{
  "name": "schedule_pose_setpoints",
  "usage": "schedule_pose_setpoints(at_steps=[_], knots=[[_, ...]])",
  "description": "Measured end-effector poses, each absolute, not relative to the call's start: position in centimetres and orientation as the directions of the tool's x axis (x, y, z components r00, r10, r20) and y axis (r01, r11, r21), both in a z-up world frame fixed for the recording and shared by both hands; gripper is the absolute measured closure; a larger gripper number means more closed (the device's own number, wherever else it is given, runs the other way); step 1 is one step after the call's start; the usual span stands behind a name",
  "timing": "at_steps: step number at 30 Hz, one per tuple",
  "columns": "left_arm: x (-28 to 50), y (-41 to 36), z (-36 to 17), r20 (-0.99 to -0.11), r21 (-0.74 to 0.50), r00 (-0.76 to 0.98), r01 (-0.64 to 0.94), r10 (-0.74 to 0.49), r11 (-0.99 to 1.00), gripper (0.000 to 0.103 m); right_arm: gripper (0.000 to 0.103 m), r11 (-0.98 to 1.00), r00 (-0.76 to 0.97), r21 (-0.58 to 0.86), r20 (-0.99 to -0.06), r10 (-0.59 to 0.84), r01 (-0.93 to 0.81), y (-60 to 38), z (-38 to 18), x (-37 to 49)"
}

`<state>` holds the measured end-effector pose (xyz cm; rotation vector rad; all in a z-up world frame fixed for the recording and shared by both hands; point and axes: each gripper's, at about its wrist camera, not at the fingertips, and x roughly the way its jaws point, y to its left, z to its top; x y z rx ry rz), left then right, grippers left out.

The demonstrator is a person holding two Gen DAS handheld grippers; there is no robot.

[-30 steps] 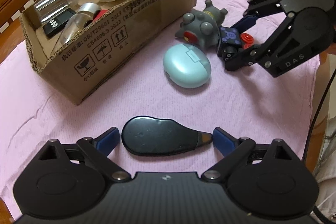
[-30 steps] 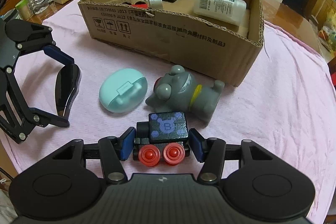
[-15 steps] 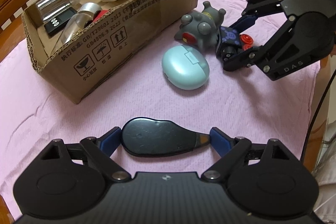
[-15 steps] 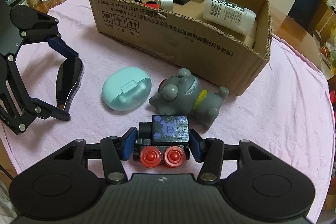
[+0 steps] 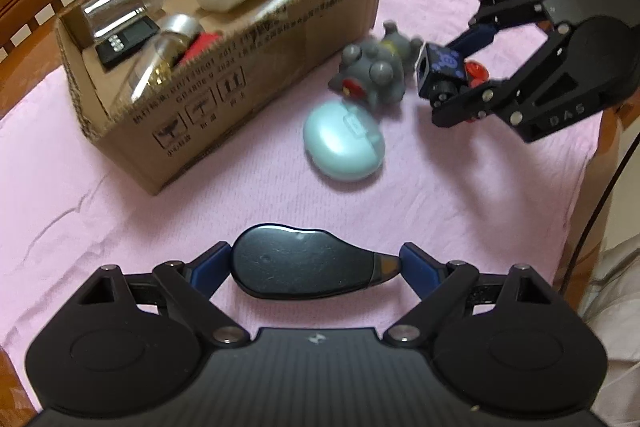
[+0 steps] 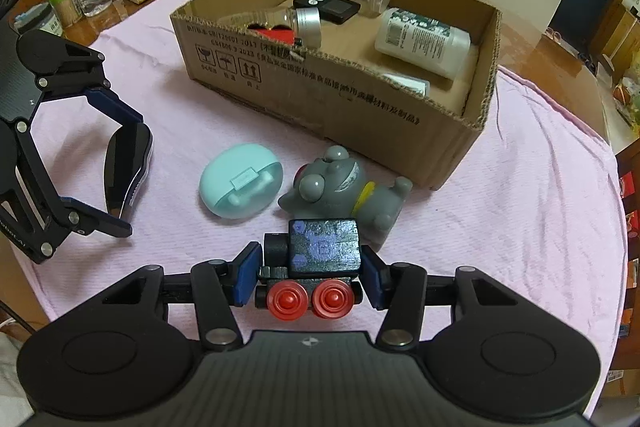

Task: Organize rigid objects
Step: 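Carry the paddle into the box and open the left gripper while the right gripper releases the train inside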

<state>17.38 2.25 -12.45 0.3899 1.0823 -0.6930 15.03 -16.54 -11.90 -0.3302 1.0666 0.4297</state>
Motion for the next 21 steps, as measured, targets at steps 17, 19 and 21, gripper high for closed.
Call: schedule_pose_setpoints(at_steps=[17,19,21], knots=[[22.1,0.6,-2.9,-0.809,0.045,0.469,0.651,-0.355,0.758,0.014,0.046,0.85,0.508,-0.05,-0.819,0.265,-0.525,-17.1,-4.8,18.4],[23.5,0.5,-2.6,-0.795,0.068,0.498,0.641,-0.347,0.764,0.014,0.046,0.851,0.526,-0.056,-0.807,0.269,-0.522,-17.0,-4.3,19.2],[25.2,0.3,-2.4,-0.785,0.076,0.517,0.628,-0.342,0.775,0.014,0.046,0.854,0.542,-0.061,-0.795,0.271,-0.517,-17.0,-4.0,20.0]])
